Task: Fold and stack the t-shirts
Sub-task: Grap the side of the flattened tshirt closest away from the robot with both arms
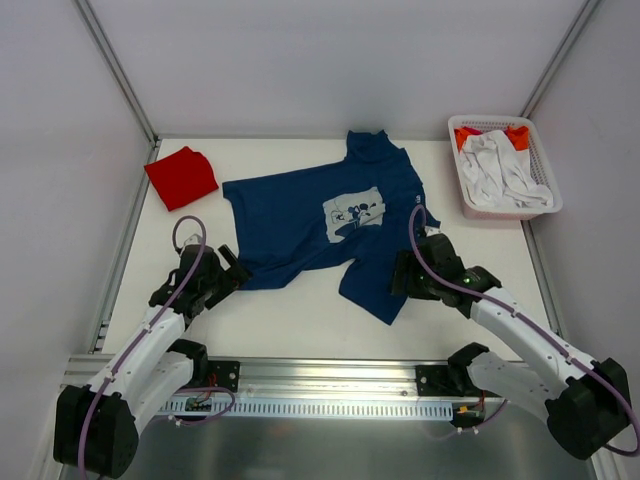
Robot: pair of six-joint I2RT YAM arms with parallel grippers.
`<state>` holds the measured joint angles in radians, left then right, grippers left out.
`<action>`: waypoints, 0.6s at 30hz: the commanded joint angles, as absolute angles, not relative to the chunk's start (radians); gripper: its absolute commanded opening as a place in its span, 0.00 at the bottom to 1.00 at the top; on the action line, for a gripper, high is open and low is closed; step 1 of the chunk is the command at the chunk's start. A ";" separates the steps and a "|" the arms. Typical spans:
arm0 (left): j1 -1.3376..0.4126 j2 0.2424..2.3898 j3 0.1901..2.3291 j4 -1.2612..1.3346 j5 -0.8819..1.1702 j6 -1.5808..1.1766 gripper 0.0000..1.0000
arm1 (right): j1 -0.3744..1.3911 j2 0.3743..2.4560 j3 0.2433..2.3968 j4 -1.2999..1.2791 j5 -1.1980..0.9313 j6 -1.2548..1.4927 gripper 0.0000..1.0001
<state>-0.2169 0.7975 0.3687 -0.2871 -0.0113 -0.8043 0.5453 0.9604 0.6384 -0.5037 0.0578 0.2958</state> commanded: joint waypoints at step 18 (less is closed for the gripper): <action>-0.206 0.864 0.456 -0.258 -0.020 -0.750 0.89 | 0.867 0.928 0.449 -0.509 0.221 0.580 0.69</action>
<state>-0.2142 0.8658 0.4240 -0.2726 -0.0124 -0.7692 0.8459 0.9112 0.4492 -0.5331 0.1761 0.5201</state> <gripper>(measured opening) 0.889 0.694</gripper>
